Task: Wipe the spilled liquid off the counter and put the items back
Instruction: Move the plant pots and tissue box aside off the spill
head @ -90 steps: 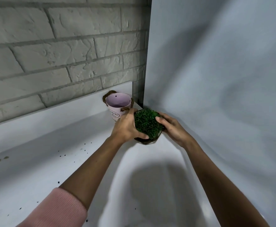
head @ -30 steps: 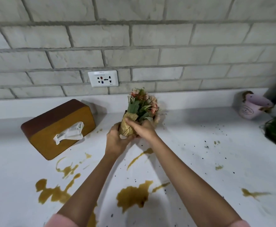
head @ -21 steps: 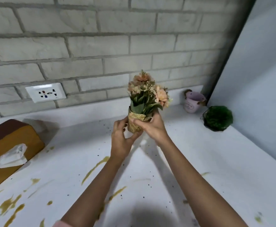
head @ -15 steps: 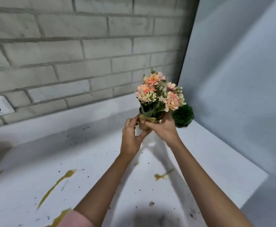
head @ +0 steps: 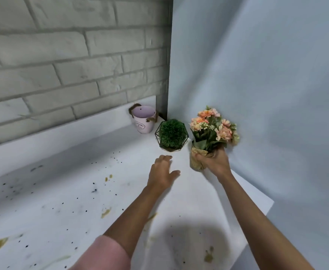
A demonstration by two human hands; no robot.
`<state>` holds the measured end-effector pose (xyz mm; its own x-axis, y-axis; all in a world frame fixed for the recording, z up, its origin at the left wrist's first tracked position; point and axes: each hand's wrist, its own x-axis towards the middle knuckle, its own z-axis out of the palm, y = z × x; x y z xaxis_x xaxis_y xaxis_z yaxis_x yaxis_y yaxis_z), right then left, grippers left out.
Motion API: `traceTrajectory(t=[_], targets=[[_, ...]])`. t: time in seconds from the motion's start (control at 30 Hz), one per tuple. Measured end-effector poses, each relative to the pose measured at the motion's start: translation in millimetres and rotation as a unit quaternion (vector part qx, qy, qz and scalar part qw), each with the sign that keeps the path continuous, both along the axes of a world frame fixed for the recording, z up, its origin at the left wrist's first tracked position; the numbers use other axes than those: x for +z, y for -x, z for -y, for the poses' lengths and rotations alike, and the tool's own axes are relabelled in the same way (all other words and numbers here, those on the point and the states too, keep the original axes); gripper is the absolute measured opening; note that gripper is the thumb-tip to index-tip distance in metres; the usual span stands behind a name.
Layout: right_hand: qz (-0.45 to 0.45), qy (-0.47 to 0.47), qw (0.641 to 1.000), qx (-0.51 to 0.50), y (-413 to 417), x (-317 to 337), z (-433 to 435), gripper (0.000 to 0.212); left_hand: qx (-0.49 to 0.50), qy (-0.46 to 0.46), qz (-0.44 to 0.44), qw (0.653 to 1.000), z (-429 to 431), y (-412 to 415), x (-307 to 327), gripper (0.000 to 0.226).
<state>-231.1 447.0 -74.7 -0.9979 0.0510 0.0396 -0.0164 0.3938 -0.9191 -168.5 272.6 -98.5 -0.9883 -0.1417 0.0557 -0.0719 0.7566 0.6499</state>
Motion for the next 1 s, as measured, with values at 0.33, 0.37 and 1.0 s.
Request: traceTrajectory(t=[0.33, 0.37, 1.0], targets=[[0.067, -0.038, 0.996, 0.055, 30.0, -9.0, 4.5, 0.059, -0.008, 0.128, 0.077, 0.989, 1.8, 18.0, -21.2, 0.048], [0.069, -0.067, 0.994, 0.060, 32.5, -5.7, 6.1, 0.060, -0.010, 0.131, 0.079, 0.988, 2.0, 18.2, -20.9, 0.049], [0.078, -0.170, 0.982, 0.001, 17.2, 9.0, 22.7, 0.114, 0.014, 0.084, 0.013, 0.996, 18.8, -2.1, -10.4, 0.064]])
